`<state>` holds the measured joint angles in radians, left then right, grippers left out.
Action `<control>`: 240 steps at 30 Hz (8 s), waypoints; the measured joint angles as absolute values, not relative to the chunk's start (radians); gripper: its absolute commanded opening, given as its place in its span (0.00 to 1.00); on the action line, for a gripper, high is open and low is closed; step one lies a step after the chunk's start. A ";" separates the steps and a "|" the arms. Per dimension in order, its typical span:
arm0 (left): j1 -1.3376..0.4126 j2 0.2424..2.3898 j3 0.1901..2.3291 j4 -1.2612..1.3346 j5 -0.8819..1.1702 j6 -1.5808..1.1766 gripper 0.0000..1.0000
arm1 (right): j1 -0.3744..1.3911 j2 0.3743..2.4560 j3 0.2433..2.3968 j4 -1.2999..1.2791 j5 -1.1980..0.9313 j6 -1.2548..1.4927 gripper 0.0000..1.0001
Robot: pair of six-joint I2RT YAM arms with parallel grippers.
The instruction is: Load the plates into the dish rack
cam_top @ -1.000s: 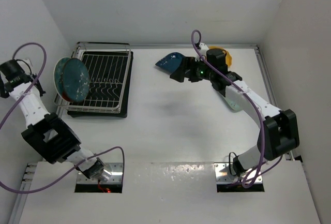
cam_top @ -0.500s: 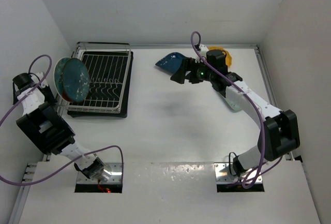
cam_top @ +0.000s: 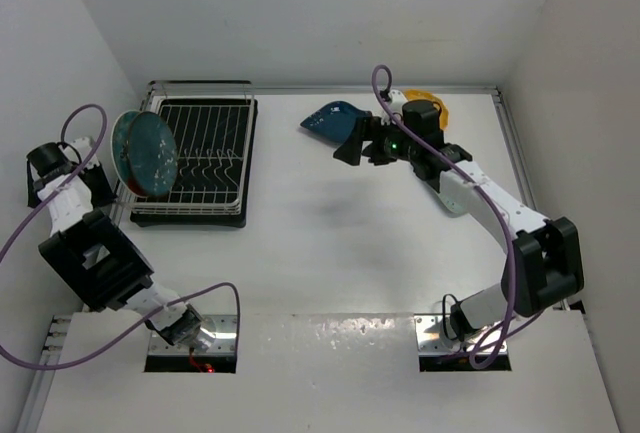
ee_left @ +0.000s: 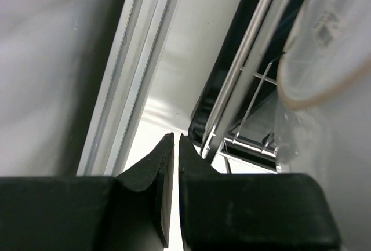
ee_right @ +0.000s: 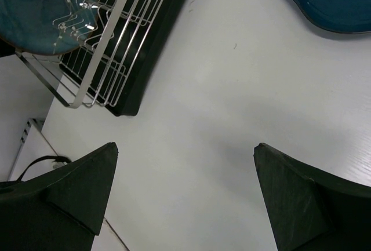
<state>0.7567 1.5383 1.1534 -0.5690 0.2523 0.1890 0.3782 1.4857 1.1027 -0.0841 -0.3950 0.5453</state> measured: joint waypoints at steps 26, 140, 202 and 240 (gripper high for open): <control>0.738 1.376 1.523 -0.659 0.174 0.180 0.60 | -0.090 2.141 1.694 -0.285 0.011 0.672 0.79; -0.100 1.580 1.776 -1.032 0.411 0.393 0.75 | -0.210 2.256 1.594 -0.174 -0.065 0.720 0.00; -0.478 2.016 1.795 -0.847 0.501 0.257 0.72 | 0.127 1.818 1.018 -0.248 0.052 0.617 0.28; -0.454 2.241 1.723 -0.817 0.577 0.212 0.00 | 0.207 1.595 0.534 0.255 -0.434 0.672 0.00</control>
